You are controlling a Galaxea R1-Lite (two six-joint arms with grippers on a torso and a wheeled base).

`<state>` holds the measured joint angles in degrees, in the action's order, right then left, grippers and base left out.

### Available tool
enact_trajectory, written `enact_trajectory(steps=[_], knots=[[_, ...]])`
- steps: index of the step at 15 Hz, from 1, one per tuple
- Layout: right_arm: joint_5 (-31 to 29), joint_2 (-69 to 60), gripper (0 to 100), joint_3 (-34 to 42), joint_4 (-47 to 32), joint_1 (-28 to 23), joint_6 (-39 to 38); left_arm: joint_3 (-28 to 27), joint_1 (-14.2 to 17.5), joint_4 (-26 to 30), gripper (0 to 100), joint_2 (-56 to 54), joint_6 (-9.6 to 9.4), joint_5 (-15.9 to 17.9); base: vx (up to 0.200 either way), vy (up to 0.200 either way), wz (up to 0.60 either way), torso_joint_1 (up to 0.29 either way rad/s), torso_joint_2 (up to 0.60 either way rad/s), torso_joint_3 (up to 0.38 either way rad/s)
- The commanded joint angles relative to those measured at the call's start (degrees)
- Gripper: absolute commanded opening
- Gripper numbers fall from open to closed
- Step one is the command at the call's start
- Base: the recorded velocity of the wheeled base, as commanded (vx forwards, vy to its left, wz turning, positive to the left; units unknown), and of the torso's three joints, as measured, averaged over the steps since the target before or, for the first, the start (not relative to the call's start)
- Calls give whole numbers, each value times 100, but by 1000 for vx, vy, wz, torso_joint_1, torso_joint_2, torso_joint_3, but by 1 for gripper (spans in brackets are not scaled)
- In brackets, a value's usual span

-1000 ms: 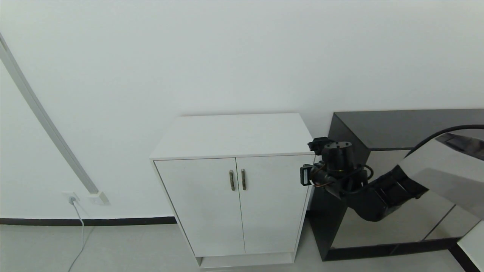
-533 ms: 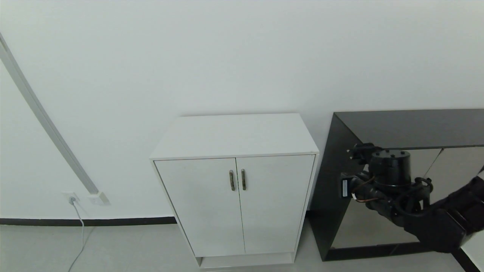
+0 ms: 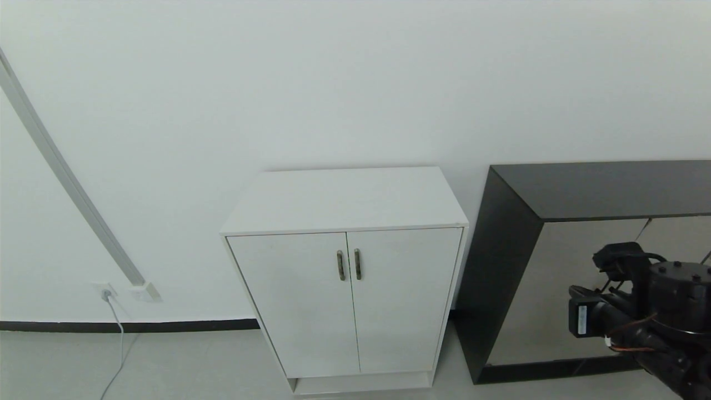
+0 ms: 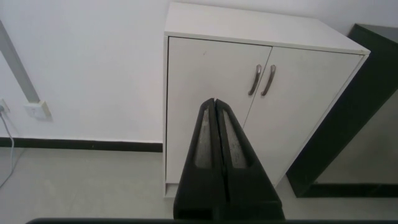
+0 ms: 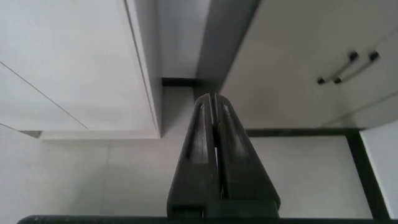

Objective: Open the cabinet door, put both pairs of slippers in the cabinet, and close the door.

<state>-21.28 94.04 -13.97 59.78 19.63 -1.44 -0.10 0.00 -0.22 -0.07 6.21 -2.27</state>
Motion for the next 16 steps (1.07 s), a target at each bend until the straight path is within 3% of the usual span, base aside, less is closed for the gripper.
enact_trajectory(steps=[1,8,16], knots=[[28,-641,0,580,7,-126,-6,1,0,-4,0,7,4,-2,0,0,0,0,0,0],[116,-1810,0,1397,-309,-222,-76,1,0,-4,0,7,4,-2,0,0,0,0,0,0],[933,-4930,0,1397,-3693,-231,-6,1,0,-4,0,7,4,-2,0,0,0,0,0,0]])
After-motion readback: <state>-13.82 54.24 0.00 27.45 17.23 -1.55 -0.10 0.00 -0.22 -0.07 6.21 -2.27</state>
